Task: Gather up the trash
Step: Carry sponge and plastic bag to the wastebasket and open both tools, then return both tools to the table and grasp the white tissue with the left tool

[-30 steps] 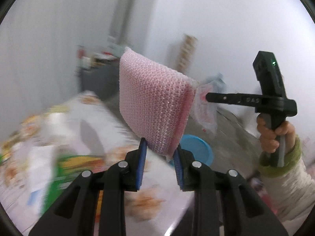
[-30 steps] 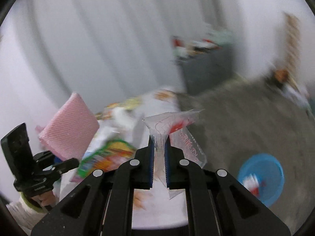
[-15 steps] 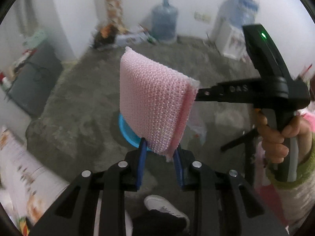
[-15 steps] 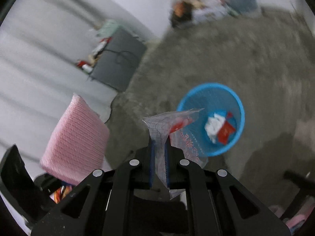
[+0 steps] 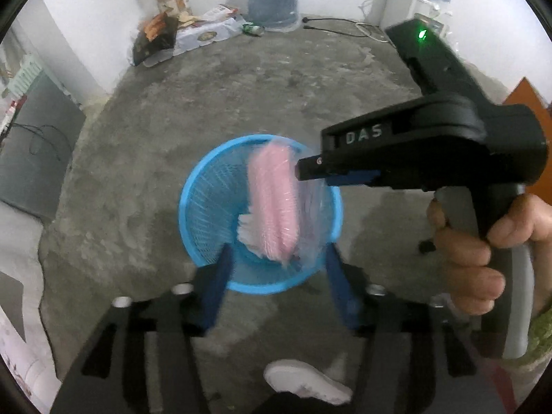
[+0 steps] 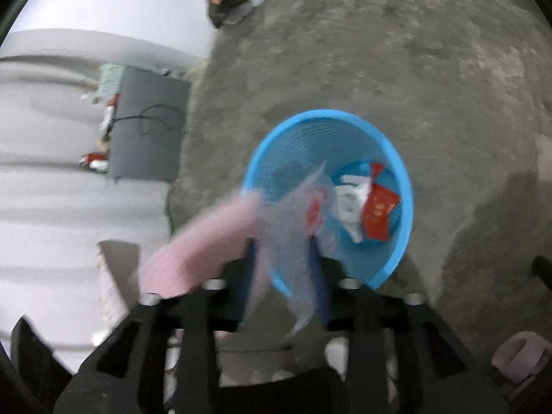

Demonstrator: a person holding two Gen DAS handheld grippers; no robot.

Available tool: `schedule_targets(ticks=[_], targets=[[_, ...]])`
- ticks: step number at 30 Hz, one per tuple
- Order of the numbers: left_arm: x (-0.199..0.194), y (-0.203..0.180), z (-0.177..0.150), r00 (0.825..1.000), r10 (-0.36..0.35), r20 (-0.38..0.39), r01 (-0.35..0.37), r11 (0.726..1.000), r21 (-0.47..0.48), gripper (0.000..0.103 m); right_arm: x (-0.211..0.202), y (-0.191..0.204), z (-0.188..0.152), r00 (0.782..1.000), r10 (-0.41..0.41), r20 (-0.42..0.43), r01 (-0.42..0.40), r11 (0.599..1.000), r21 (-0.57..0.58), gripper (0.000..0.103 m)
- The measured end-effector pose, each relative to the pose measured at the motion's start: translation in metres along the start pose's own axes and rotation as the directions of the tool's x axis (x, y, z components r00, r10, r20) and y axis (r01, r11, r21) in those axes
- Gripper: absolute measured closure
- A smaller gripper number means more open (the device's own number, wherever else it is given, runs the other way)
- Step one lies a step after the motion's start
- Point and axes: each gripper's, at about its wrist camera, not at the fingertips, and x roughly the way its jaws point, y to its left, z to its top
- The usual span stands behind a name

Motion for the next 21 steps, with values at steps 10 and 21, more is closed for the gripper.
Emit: schedule_targets(ticks=[10, 21], targets=[[-0.036, 0.021, -0.008, 0.997, -0.016, 0.077, 0.019, 0.999, -0.046, 0.033, -0.020, -0.001, -0.019, 0.995, -0.078, 0.061, 0.082, 0.995, -0.062, 0.054], [-0.164, 0.072, -0.049, 0.969, -0.085, 0.232, 0.122, 0.982, -0.147, 0.023, -0.088, 0.092, -0.084, 0.960, -0.122, 0.252, 0.208, 0.913, -0.352, 0.023]])
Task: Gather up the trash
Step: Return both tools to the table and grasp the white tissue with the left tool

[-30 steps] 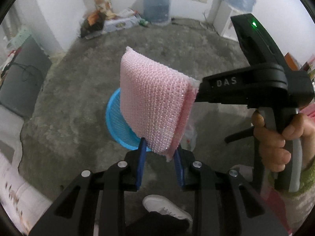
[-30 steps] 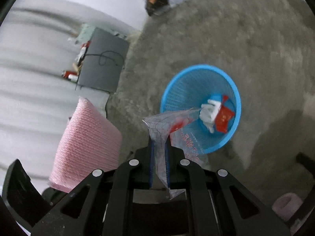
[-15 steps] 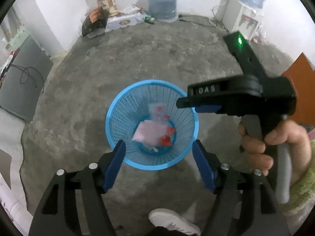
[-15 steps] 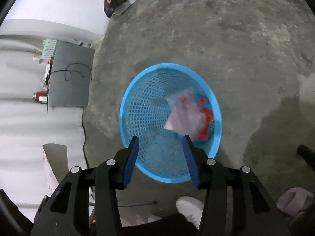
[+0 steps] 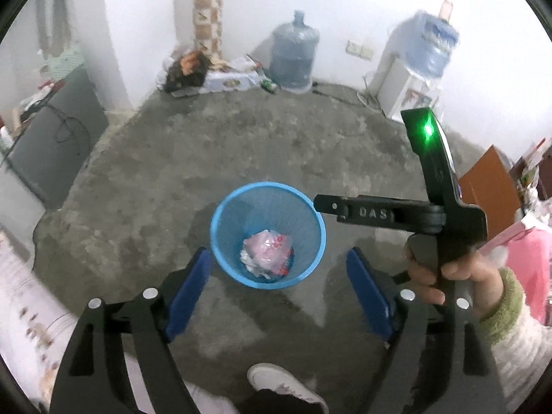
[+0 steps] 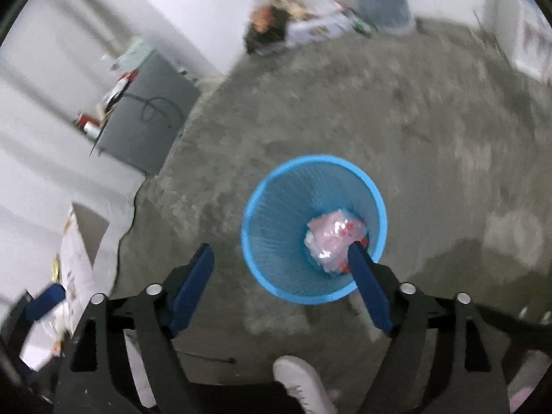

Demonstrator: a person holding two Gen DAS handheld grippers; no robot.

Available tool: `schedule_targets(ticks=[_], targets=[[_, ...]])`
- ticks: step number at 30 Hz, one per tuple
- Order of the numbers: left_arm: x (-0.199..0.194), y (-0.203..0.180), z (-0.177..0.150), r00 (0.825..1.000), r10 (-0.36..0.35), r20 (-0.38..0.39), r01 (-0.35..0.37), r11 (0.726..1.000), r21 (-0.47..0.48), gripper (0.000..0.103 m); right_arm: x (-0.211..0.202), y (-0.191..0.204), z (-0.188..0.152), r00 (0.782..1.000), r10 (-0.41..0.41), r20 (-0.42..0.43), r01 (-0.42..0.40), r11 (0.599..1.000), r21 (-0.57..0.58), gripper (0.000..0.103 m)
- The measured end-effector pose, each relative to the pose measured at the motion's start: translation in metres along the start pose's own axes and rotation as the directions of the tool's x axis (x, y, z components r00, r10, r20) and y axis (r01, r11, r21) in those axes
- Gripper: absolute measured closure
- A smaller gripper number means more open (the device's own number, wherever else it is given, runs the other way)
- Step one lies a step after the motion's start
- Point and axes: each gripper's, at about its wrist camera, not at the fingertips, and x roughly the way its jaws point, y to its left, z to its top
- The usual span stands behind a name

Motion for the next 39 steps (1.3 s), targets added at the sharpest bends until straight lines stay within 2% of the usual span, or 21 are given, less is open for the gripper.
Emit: schedule_targets(ticks=[3, 7, 11, 14, 17, 19, 21, 23, 24, 26, 29, 30, 31, 32, 33, 35, 37, 39], targets=[[-0.048, 0.016, -0.010, 0.998, 0.026, 0.057, -0.023, 0.999, -0.040, 0.019, -0.024, 0.034, -0.006, 0.999, -0.017, 0.045, 0.022, 0.994, -0.110, 0.018], [-0.109, 0.039, -0.030, 0.987, 0.065, 0.146, -0.047, 0.991, -0.126, 0.014, -0.051, 0.073, -0.016, 0.994, -0.013, 0.106, 0.037, 0.974, -0.222, 0.010], [-0.163, 0.062, -0.060, 0.970, 0.115, 0.214, -0.062, 0.969, -0.239, 0.010, -0.076, 0.112, -0.033, 0.985, -0.037, 0.168, 0.091, 0.942, -0.324, 0.008], [-0.203, 0.078, -0.094, 0.948, 0.177, 0.266, -0.091, 0.948, -0.304, 0.010, -0.088, 0.138, -0.049, 0.973, -0.062, 0.222, 0.150, 0.902, -0.406, 0.008], [-0.236, 0.091, -0.122, 0.922, 0.246, 0.300, -0.136, 0.929, -0.344, 0.009, -0.098, 0.164, -0.066, 0.967, -0.047, 0.252, 0.171, 0.850, -0.498, 0.008], [-0.265, 0.102, -0.148, 0.890, 0.314, 0.332, -0.176, 0.906, -0.384, 0.008, -0.106, 0.182, -0.076, 0.963, -0.036, 0.265, 0.181, 0.817, -0.547, 0.008], [-0.290, 0.116, -0.173, 0.858, 0.379, 0.347, -0.211, 0.876, -0.435, 0.007, -0.115, 0.197, -0.085, 0.958, -0.005, 0.287, 0.179, 0.791, -0.584, 0.008], [-0.319, 0.137, -0.206, 0.822, 0.449, 0.351, -0.235, 0.828, -0.510, 0.007, -0.120, 0.211, -0.090, 0.953, 0.037, 0.300, 0.160, 0.781, -0.604, 0.008], [-0.330, 0.146, -0.217, 0.810, 0.473, 0.347, -0.239, 0.806, -0.541, 0.007, -0.123, 0.217, -0.092, 0.953, 0.075, 0.293, 0.126, 0.781, -0.612, 0.008], [-0.356, 0.168, -0.252, 0.777, 0.533, 0.334, -0.236, 0.739, -0.631, 0.007, -0.129, 0.230, -0.095, 0.952, 0.184, 0.244, 0.009, 0.780, -0.626, 0.008], [-0.380, 0.193, -0.299, 0.751, 0.585, 0.306, -0.206, 0.649, -0.732, 0.007, -0.128, 0.250, -0.099, 0.931, 0.337, 0.144, -0.173, 0.752, -0.636, 0.008], [-0.388, 0.205, -0.323, 0.743, 0.603, 0.290, -0.185, 0.602, -0.777, 0.007, -0.126, 0.260, -0.101, 0.925, 0.361, 0.121, -0.205, 0.740, -0.640, 0.008], [-0.391, 0.211, -0.336, 0.739, 0.612, 0.282, -0.174, 0.577, -0.798, 0.007, -0.126, 0.268, -0.104, 0.922, 0.371, 0.110, -0.217, 0.732, -0.646, 0.008], [-0.394, 0.220, -0.356, 0.735, 0.624, 0.265, -0.158, 0.537, -0.829, 0.007, -0.123, 0.279, -0.108, 0.916, 0.390, 0.090, -0.239, 0.714, -0.658, 0.008], [-0.394, 0.225, -0.365, 0.735, 0.629, 0.253, -0.151, 0.515, -0.844, 0.007, -0.120, 0.289, -0.111, 0.911, 0.409, 0.062, -0.267, 0.695, -0.667, 0.008], [-0.390, 0.239, -0.390, 0.745, 0.630, 0.220, -0.138, 0.468, -0.873, 0.007, -0.113, 0.308, -0.116, 0.905, 0.425, -0.012, -0.324, 0.673, -0.665, 0.008], [-0.384, 0.246, -0.406, 0.757, 0.621, 0.204, -0.130, 0.449, -0.884, 0.007, -0.105, 0.324, -0.122, 0.890, 0.446, -0.093, -0.393, 0.648, -0.653, 0.008], [-0.378, 0.256, -0.417, 0.768, 0.610, 0.197, -0.124, 0.444, -0.888, 0.007, -0.094, 0.340, -0.122, 0.878, 0.450, -0.161, -0.442, 0.637, -0.632, 0.008]])
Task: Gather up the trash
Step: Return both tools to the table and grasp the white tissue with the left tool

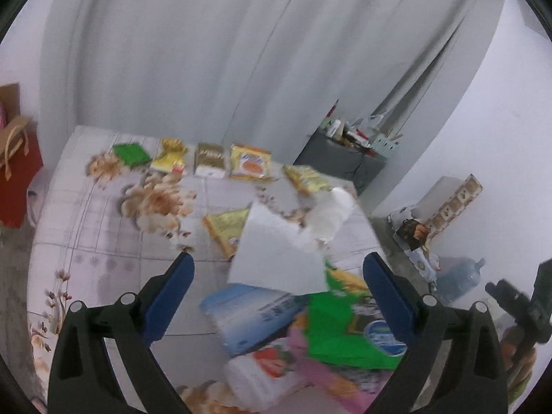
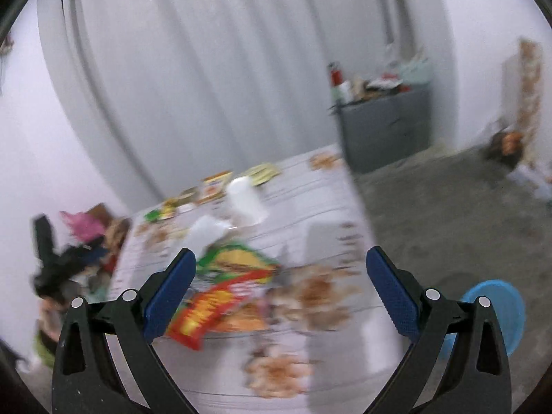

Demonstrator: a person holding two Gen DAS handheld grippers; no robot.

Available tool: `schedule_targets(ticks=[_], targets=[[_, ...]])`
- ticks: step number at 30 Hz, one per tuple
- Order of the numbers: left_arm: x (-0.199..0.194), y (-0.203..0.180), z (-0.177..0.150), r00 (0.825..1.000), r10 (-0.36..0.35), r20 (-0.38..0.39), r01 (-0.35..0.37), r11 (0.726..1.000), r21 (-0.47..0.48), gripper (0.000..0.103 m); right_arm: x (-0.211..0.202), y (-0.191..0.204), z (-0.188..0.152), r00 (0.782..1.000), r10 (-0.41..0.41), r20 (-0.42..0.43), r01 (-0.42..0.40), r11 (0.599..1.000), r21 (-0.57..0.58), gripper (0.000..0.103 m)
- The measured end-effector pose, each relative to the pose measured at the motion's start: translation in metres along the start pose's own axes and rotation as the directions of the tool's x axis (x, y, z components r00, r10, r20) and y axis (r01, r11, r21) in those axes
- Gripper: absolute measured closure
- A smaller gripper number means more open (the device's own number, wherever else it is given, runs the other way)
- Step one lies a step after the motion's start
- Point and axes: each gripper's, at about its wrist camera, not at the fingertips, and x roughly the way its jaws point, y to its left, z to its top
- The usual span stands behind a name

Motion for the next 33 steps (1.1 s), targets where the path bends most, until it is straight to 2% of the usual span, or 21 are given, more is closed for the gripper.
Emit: schedule_targets(ticks=[4, 7, 10, 13, 17, 22, 25, 26, 28, 33], targets=[[0.022, 0.017, 0.001, 0.999, -0.027, -0.045, 0.027, 1.000, -0.016, 0.007, 0.031, 0.015, 0.014, 0.995, 0.070, -0.074, -0.069, 0.998, 0.010, 0.008], [0.054, 0.026, 0.005, 0.989, -0.054, -0.136, 0.051, 0.998, -0.024, 0.011, 0.054, 0.030, 0.022, 0.989, 0.087, -0.118, -0.087, 0.996, 0.008, 0.008], [0.084, 0.031, 0.009, 0.972, -0.071, -0.223, 0.066, 0.997, -0.029, 0.018, 0.088, 0.040, 0.035, 0.975, 0.114, -0.188, -0.114, 0.993, 0.013, 0.008], [0.112, 0.037, 0.013, 0.948, -0.079, -0.308, 0.067, 0.997, -0.049, 0.026, 0.112, 0.045, 0.045, 0.957, 0.137, -0.254, -0.133, 0.991, 0.035, 0.008], [0.143, 0.043, 0.014, 0.915, -0.056, -0.400, 0.037, 0.998, -0.054, 0.036, 0.166, 0.052, 0.054, 0.928, 0.118, -0.354, -0.102, 0.993, 0.065, 0.008], [0.162, 0.043, 0.010, 0.888, -0.042, -0.458, 0.029, 0.999, -0.036, 0.046, 0.215, 0.052, 0.059, 0.889, 0.095, -0.448, -0.052, 0.993, 0.106, 0.010], [0.166, 0.039, 0.006, 0.880, -0.036, -0.473, 0.036, 0.999, -0.011, 0.054, 0.234, 0.053, 0.057, 0.870, 0.074, -0.487, -0.025, 0.994, 0.106, 0.010], [0.167, 0.038, 0.004, 0.877, -0.030, -0.480, 0.034, 0.999, -0.001, 0.061, 0.240, 0.053, 0.056, 0.864, 0.064, -0.500, -0.013, 0.994, 0.104, 0.010], [0.169, 0.038, 0.002, 0.873, -0.024, -0.487, 0.033, 0.999, 0.011, 0.070, 0.250, 0.053, 0.053, 0.852, 0.048, -0.521, 0.006, 0.995, 0.102, 0.012], [0.170, 0.033, 0.002, 0.877, -0.014, -0.480, 0.042, 0.998, 0.047, 0.092, 0.265, 0.051, 0.046, 0.827, 0.030, -0.562, 0.033, 0.994, 0.102, 0.016]])
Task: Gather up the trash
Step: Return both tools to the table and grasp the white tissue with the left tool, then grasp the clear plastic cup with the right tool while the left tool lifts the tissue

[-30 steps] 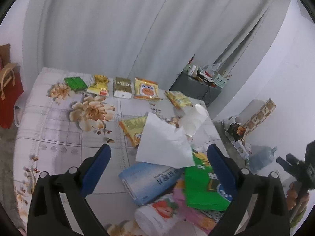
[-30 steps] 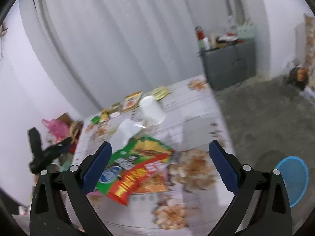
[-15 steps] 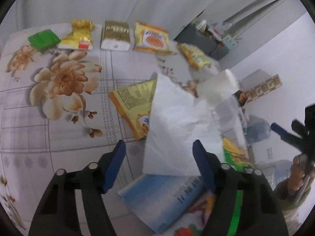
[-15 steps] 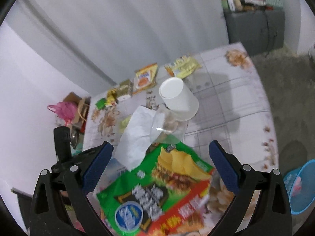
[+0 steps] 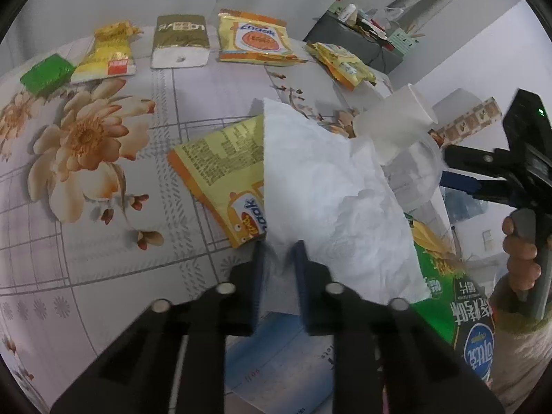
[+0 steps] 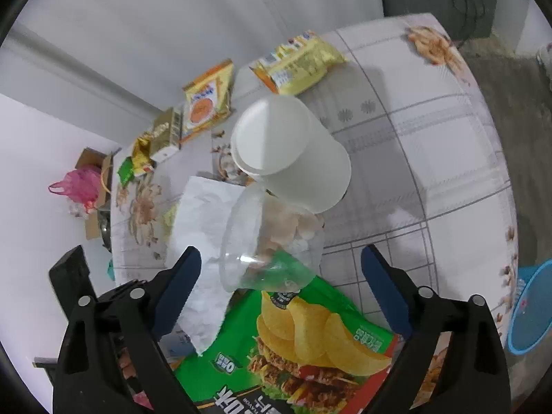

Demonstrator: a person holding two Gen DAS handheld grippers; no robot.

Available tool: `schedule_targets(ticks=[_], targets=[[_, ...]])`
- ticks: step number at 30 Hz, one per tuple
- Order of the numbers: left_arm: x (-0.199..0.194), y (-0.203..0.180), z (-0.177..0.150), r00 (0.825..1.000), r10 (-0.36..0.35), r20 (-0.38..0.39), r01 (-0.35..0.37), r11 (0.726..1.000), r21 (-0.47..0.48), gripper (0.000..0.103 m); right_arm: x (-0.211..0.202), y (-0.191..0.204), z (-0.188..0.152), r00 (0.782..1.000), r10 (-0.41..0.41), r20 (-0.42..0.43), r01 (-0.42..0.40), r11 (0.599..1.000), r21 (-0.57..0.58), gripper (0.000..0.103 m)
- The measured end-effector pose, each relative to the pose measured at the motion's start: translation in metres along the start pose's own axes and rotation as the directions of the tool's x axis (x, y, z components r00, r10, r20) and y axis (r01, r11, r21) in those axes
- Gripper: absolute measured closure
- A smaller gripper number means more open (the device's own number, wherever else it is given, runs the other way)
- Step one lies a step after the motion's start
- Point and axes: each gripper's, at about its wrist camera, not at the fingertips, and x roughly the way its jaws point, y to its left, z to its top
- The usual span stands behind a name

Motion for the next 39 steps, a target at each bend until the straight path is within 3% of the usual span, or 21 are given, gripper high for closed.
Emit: schedule_targets(ticks=[10, 17, 25, 32, 39], targets=[[-0.021, -0.020, -0.004, 0.996, -0.012, 0.092, 0.004, 0.997, 0.080, 0.099, 0.014, -0.013, 0.006, 0.996, 0.062, -0.059, -0.057, 0.995, 0.083, 0.026], [-0.049, -0.028, -0.007, 0.982, -0.056, 0.179, 0.039, 0.994, 0.098, 0.100, 0.016, -0.014, 0.004, 0.993, 0.101, -0.068, -0.094, 0.990, 0.109, 0.041], [-0.072, -0.035, -0.007, 0.965, -0.061, 0.256, 0.034, 0.994, 0.108, 0.100, 0.003, -0.015, -0.002, 0.992, 0.122, -0.031, -0.118, 0.988, 0.104, 0.041], [-0.108, -0.048, -0.009, 0.936, -0.055, 0.347, 0.009, 0.991, 0.133, 0.100, -0.031, -0.015, -0.009, 0.987, 0.150, 0.061, -0.154, 0.985, 0.075, 0.041], [-0.134, -0.059, -0.014, 0.914, -0.050, 0.402, -0.012, 0.989, 0.149, 0.100, -0.061, -0.018, -0.015, 0.951, 0.268, 0.155, -0.280, 0.958, 0.061, 0.041]])
